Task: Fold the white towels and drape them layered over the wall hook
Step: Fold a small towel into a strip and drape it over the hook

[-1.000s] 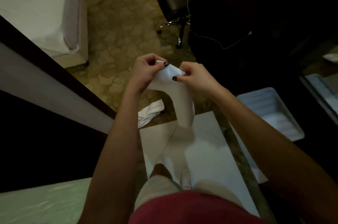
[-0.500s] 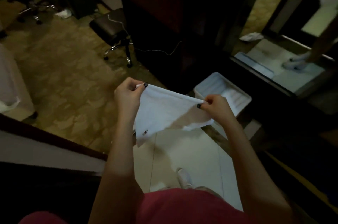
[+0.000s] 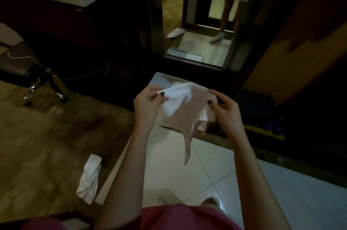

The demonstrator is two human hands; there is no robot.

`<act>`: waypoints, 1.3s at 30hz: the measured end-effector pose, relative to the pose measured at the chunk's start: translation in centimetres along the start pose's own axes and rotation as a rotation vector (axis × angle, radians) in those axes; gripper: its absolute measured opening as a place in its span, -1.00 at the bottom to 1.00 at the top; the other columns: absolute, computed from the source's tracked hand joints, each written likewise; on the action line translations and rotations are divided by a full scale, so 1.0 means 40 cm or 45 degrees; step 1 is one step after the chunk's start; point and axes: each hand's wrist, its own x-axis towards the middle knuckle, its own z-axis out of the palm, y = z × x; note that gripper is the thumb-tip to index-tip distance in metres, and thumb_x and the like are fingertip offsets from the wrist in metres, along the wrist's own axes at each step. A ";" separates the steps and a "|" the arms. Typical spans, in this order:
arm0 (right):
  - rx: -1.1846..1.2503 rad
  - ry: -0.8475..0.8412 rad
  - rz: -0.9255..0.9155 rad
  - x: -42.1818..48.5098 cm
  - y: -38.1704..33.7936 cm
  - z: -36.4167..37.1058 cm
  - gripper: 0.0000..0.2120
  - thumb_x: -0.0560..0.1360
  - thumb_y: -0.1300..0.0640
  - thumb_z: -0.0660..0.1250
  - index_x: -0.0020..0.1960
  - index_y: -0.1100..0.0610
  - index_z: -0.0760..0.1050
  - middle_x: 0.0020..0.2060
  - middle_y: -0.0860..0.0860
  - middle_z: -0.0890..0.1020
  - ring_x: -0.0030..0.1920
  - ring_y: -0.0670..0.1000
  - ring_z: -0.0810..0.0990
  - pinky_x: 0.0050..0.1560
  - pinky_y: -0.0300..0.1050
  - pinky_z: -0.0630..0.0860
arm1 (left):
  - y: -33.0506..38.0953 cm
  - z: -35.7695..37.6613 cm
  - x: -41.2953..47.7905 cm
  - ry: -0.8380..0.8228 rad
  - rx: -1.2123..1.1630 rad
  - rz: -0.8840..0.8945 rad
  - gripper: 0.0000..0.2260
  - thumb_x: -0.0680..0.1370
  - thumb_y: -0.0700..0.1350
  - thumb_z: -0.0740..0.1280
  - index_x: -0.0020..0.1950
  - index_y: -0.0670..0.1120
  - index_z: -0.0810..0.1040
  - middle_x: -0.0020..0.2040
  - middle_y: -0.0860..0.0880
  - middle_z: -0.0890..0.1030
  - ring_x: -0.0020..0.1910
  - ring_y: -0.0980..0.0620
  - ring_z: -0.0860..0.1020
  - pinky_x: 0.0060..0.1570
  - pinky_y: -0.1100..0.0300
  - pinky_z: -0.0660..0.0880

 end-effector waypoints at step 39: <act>-0.537 0.113 0.026 -0.049 0.122 -1.026 -0.84 0.50 0.04 0.42 -0.24 0.01 0.56 -0.13 -0.10 0.54 -0.14 -0.13 0.53 -0.20 -0.25 0.44 | 0.215 0.938 -0.395 -0.535 -0.088 0.311 -0.78 0.51 -0.30 0.41 -0.15 0.04 0.59 -0.16 0.09 0.65 -0.18 0.26 0.60 -0.16 0.42 0.49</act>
